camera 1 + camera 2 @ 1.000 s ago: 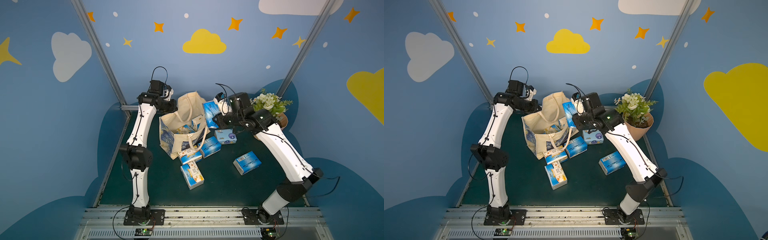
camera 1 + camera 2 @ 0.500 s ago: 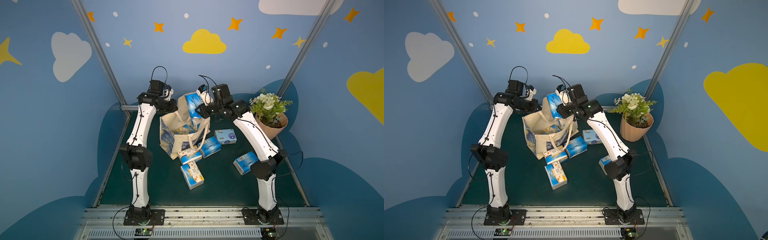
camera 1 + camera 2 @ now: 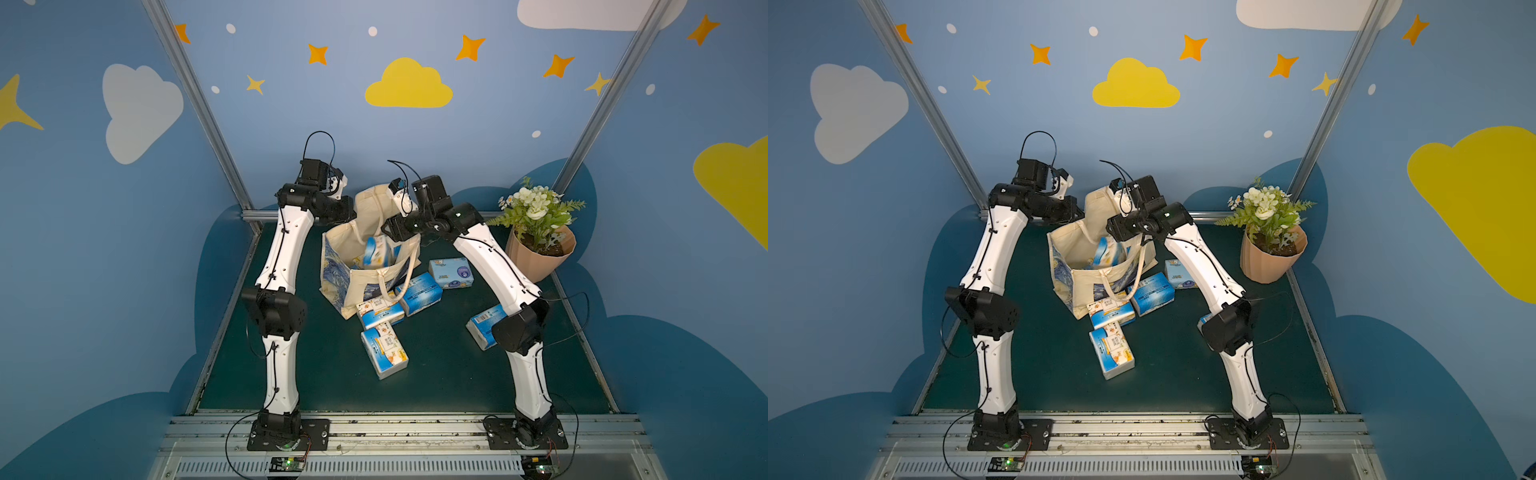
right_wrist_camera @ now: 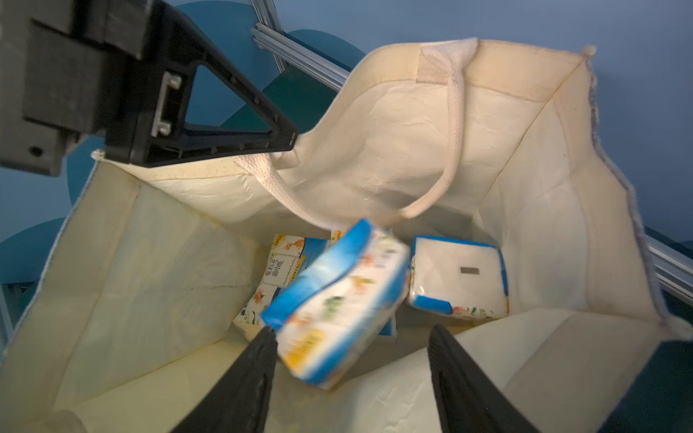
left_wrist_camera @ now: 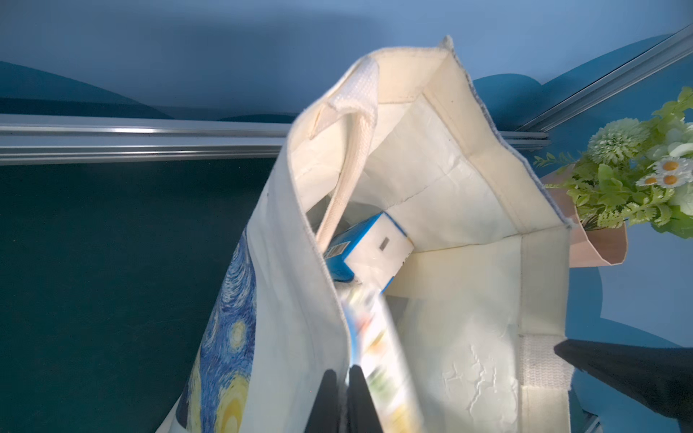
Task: Put tissues into the canvas bag
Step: Place the pack of facial tissues in the canvas bag, then pick up the pack of facial tissues from the center of the board.
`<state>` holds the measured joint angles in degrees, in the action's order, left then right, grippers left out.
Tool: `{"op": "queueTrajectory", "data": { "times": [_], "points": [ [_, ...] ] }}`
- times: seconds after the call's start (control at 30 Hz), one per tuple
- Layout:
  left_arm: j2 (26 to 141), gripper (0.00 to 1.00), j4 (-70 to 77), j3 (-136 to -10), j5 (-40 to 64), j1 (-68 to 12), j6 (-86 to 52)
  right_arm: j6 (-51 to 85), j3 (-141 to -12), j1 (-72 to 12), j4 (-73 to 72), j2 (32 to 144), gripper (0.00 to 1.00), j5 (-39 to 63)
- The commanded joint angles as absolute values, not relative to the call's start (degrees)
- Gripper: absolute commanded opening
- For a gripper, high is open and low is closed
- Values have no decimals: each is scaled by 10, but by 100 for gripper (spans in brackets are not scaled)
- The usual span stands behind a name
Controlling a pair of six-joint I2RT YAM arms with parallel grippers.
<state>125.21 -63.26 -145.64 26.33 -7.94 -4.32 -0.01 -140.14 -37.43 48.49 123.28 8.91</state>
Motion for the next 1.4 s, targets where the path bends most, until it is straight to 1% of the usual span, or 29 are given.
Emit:
{"op": "queueTrajectory", "data": {
  "times": [0.0,0.1,0.2,0.33,0.43,0.5,0.63,0.7,0.93,1.13,1.23,1.37],
  "points": [
    [1256,9,-642,-1471,267,-82,-42,-1,-1398,-370,482,1212,67,81],
    [1251,9,-645,-1471,265,-82,-41,-10,-1388,-368,486,1182,67,71],
    [1246,9,-645,-1471,261,-82,-41,-29,-1335,-365,482,1124,69,90],
    [1241,9,-646,-1472,254,-82,-40,-52,-1177,-366,456,1007,72,137],
    [1238,9,-654,-1473,250,-82,-39,-53,-1061,-365,461,922,73,149],
    [1237,9,-662,-1472,246,-82,-36,-45,-1000,-366,480,875,74,157],
    [1237,10,-672,-1471,236,-82,-30,-15,-901,-386,514,804,80,179],
    [1238,10,-673,-1471,232,-82,-30,-4,-867,-402,528,788,83,176],
    [1239,11,-669,-1470,234,-83,-45,32,-819,-455,570,795,84,163],
    [1231,11,-652,-1447,221,-87,-45,48,-777,-501,554,814,86,156],
    [1232,13,-650,-1448,212,-95,-36,49,-774,-525,556,833,87,152],
    [1232,14,-644,-1447,206,-105,-30,67,-744,-554,525,849,88,146]
  ]
}}
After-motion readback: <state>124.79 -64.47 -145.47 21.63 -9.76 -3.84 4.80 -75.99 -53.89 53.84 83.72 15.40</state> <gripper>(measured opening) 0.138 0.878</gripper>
